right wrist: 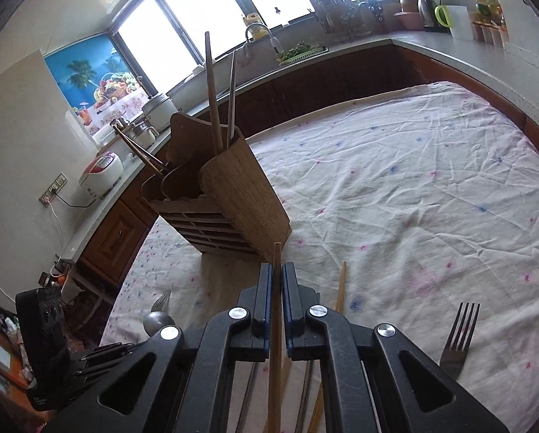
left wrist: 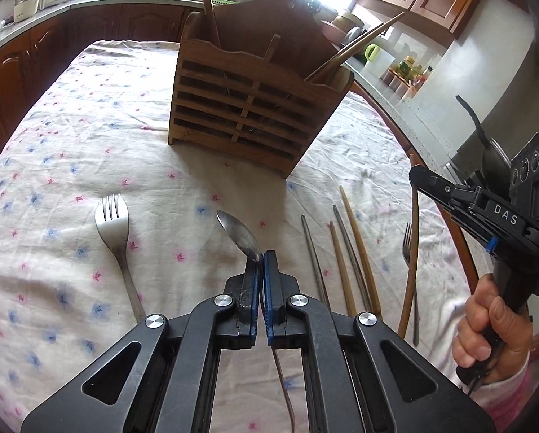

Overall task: Organize utensils
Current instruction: 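Close the left tool on the metal spoon while the right tool grasps a wooden chopstick, then lift and carry the spoon and wooden chopstick in both tools over the holder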

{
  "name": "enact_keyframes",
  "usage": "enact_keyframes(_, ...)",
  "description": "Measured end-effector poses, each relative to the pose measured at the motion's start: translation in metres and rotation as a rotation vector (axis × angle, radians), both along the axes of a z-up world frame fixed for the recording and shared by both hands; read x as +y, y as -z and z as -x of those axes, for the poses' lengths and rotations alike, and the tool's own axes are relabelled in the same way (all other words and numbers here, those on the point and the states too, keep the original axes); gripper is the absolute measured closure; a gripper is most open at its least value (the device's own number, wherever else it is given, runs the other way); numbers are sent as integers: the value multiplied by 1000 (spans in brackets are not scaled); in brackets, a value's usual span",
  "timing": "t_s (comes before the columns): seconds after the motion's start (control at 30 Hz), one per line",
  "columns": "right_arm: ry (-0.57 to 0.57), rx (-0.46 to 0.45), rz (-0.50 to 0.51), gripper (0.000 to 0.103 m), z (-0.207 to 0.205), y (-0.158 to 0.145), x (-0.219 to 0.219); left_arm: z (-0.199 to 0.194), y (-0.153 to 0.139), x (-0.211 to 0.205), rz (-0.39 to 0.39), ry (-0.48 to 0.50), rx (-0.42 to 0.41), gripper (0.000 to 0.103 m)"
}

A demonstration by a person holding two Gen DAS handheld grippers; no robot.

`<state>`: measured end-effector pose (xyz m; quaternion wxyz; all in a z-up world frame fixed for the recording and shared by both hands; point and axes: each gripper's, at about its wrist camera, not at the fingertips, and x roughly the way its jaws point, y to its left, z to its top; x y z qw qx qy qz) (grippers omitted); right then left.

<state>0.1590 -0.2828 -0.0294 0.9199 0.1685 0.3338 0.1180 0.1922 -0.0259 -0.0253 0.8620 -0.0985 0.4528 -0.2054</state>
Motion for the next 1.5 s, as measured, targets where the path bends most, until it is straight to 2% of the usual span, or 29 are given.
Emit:
enact_keyframes(0.53,-14,-186,-12,98,53,-62,8,36,-63,28,71,-36,-157,101)
enact_keyframes(0.7,-16,-225,-1,98,61,-73,12,40,-70,32,71,-47,-181,101)
enact_keyframes(1.5,-33,-289,0,98,61,-93,19,32,-92,53,59,-114,-266,101)
